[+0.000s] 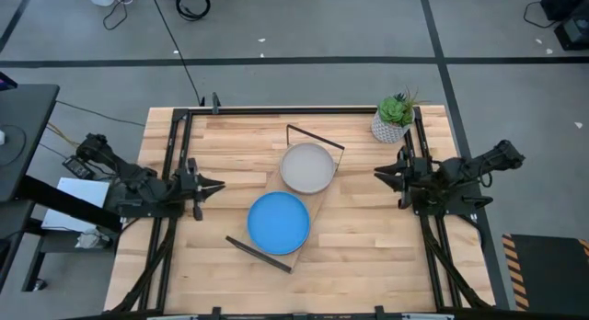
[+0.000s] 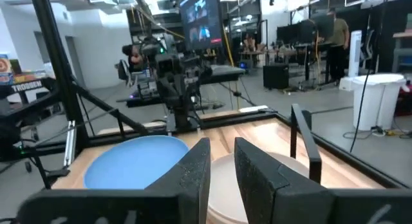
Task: Place and stack plates onto a shelf
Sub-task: Return to Home Position
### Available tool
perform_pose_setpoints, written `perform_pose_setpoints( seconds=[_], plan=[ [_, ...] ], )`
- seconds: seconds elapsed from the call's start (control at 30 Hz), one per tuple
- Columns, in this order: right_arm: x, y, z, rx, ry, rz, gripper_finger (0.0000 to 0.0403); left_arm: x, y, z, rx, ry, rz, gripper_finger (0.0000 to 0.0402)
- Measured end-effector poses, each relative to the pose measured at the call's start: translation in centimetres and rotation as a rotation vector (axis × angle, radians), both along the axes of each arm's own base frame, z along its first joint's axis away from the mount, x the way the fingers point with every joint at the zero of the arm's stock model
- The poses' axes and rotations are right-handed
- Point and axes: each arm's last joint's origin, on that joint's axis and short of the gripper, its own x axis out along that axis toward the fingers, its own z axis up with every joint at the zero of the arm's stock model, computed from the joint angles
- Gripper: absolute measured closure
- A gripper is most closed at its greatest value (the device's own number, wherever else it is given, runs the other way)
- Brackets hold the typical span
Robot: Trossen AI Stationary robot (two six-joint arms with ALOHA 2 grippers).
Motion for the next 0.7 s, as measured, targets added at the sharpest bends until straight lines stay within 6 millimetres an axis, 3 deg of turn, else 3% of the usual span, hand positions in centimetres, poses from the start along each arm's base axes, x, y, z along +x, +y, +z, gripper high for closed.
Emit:
perform_pose_setpoints(
  seconds=[0.23, 0.43, 0.7],
  plan=[
    [-0.7, -0.3, -1.5, -0.032, 0.052, -0.002, 0.0326, -0.1, 0.1, -2.9, -0.004, -0.085, -0.003, 0.0357],
    [-0.7, -0.4, -1.9, -0.059, 0.096, -0.023, 0.0326, -0.3, 0.3, -3.0, 0.009, -0.112, 0.052, 0.0357],
    [-0.8, -0.5, -2.0, 0.042, 0.090, -0.065, 0.0326, -0.3, 0.4, -3.0, 0.059, -0.095, 0.093, 0.0357]
  ],
)
